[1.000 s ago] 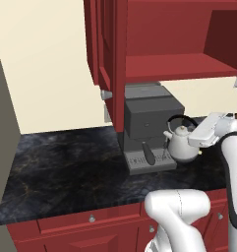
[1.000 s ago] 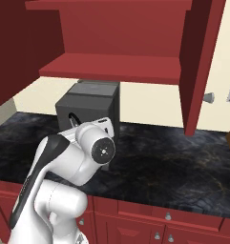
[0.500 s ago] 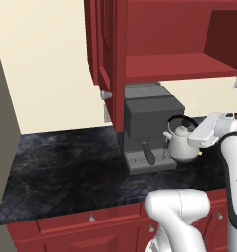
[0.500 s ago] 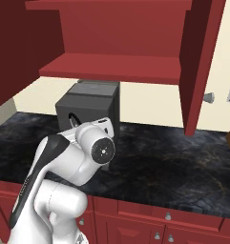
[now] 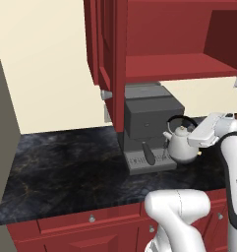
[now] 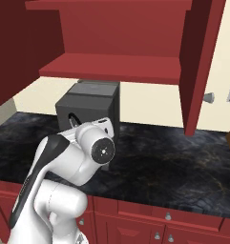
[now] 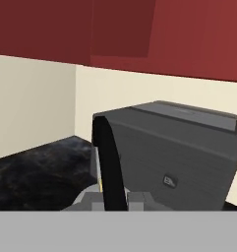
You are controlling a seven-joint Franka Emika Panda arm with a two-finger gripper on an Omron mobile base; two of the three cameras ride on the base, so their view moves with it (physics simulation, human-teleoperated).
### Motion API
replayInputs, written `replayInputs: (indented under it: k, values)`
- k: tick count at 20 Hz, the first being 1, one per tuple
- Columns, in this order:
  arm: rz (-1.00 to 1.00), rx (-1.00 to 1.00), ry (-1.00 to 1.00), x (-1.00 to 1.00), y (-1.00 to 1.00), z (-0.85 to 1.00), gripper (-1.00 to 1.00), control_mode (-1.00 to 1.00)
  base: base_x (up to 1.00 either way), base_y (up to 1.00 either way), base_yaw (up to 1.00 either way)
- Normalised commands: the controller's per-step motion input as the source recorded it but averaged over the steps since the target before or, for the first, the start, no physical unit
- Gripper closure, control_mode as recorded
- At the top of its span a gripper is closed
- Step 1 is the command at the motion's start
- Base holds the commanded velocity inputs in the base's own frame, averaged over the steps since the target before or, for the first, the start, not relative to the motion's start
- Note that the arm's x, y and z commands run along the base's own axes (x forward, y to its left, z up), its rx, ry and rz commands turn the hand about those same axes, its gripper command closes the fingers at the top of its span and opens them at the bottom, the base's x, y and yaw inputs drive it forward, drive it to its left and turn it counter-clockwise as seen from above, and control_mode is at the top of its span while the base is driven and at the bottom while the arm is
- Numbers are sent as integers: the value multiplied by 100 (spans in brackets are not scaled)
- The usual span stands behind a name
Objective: Open the cabinet, pick the kettle from the cabinet, and place it in the sink.
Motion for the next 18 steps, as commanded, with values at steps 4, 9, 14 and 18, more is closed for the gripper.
replayInputs:
  k: [4,9,14,18]
  values:
    - [0,0,0,0,0,0,100,100,-14,0,1]
    - [0,0,0,0,0,0,100,100,-50,0,1]
    - [0,0,0,0,0,0,100,100,-50,-4,0]
    - [0,0,0,0,0,0,100,100,-42,-3,-1]
